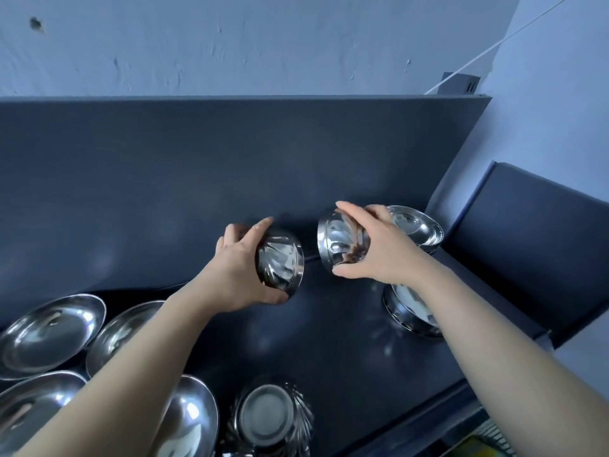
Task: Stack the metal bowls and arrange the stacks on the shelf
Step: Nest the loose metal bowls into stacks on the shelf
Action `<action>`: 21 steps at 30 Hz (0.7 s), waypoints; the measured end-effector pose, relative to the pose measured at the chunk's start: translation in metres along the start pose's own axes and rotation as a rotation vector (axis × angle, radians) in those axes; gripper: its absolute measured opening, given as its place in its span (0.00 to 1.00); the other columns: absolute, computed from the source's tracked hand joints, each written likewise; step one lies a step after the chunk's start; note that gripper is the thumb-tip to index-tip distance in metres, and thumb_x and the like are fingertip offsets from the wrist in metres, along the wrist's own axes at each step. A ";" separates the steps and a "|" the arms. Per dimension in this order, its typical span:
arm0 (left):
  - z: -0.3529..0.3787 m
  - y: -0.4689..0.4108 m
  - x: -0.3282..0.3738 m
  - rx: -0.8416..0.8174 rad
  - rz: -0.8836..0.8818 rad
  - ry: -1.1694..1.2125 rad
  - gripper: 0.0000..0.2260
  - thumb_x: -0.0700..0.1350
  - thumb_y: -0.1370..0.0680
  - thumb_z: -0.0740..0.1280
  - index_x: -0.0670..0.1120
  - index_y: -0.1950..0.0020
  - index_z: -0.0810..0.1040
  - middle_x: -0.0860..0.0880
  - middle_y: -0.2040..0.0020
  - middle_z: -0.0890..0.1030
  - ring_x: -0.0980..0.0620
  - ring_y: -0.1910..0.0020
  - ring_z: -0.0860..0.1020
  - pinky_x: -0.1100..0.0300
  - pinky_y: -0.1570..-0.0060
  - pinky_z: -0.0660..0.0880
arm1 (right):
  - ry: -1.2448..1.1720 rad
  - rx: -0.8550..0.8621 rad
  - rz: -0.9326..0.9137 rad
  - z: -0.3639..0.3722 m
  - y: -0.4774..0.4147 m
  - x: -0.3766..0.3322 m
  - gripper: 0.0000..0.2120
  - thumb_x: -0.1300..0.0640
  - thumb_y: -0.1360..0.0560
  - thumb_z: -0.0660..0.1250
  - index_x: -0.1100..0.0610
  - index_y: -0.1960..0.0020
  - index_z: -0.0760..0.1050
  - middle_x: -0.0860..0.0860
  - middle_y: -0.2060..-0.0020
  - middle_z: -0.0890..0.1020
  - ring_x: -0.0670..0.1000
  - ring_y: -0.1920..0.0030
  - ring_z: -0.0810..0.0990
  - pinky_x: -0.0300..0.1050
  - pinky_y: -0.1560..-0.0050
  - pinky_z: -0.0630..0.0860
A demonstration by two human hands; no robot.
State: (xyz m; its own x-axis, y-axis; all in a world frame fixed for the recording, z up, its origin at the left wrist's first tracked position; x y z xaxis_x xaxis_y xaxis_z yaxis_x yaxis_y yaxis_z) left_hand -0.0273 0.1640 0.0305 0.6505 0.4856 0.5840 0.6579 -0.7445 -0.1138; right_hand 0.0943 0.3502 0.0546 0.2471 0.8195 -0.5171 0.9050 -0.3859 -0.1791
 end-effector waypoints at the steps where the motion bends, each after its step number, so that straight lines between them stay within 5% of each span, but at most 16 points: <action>1: -0.003 0.003 0.004 0.029 0.019 0.058 0.54 0.52 0.43 0.81 0.63 0.25 0.53 0.55 0.39 0.58 0.53 0.33 0.59 0.62 0.35 0.62 | -0.040 0.058 -0.017 -0.010 0.007 -0.003 0.48 0.45 0.39 0.79 0.35 0.26 0.57 0.43 0.32 0.62 0.44 0.35 0.67 0.37 0.39 0.63; 4: -0.007 0.009 0.023 0.098 0.109 0.202 0.50 0.50 0.43 0.82 0.66 0.29 0.58 0.54 0.38 0.59 0.52 0.33 0.62 0.61 0.33 0.64 | -0.189 0.197 -0.026 -0.039 0.029 -0.002 0.45 0.46 0.40 0.81 0.39 0.29 0.61 0.38 0.36 0.71 0.42 0.37 0.73 0.38 0.37 0.68; 8: -0.003 0.014 0.054 0.141 0.200 0.323 0.47 0.49 0.43 0.83 0.63 0.30 0.62 0.55 0.35 0.62 0.61 0.37 0.67 0.80 0.44 0.62 | -0.312 0.315 0.031 -0.069 0.063 0.014 0.43 0.49 0.39 0.81 0.38 0.31 0.62 0.35 0.43 0.76 0.36 0.45 0.77 0.36 0.41 0.72; 10: 0.001 0.017 0.071 0.143 0.235 0.370 0.47 0.51 0.44 0.83 0.59 0.29 0.63 0.57 0.35 0.67 0.65 0.39 0.69 0.77 0.41 0.65 | -0.332 0.329 0.054 -0.077 0.079 0.024 0.45 0.50 0.39 0.81 0.35 0.30 0.59 0.35 0.40 0.74 0.35 0.42 0.76 0.34 0.39 0.70; 13: 0.011 0.022 0.088 0.139 0.258 0.446 0.49 0.57 0.47 0.81 0.58 0.29 0.62 0.55 0.36 0.70 0.60 0.38 0.71 0.60 0.35 0.70 | -0.336 0.339 0.110 -0.084 0.102 0.044 0.47 0.46 0.42 0.80 0.30 0.31 0.59 0.45 0.35 0.74 0.45 0.36 0.75 0.46 0.33 0.70; 18: 0.023 0.030 0.107 0.178 0.275 0.450 0.49 0.49 0.40 0.82 0.63 0.27 0.56 0.51 0.37 0.63 0.73 0.43 0.66 0.81 0.47 0.62 | -0.396 0.298 0.193 -0.075 0.129 0.071 0.39 0.56 0.39 0.81 0.37 0.37 0.65 0.44 0.44 0.78 0.45 0.45 0.80 0.49 0.38 0.76; 21: 0.021 0.032 0.109 0.250 0.256 0.486 0.44 0.48 0.41 0.82 0.60 0.33 0.60 0.51 0.38 0.64 0.71 0.43 0.67 0.78 0.46 0.66 | -0.388 0.241 0.247 -0.057 0.134 0.088 0.35 0.47 0.44 0.79 0.36 0.41 0.67 0.43 0.43 0.78 0.46 0.41 0.78 0.53 0.35 0.73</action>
State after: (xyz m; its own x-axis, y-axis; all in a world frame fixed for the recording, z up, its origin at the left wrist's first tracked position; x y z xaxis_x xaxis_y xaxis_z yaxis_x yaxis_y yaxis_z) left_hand 0.0727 0.2027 0.0731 0.5906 -0.0038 0.8070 0.6112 -0.6508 -0.4503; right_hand 0.2564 0.3944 0.0329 0.2551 0.4914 -0.8327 0.7189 -0.6724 -0.1765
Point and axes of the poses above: each hand's wrist, its own y-axis away from the middle knuckle, its own z-axis out of the palm, x = y × z, the point moved 8 cm from there along -y, towards the middle knuckle
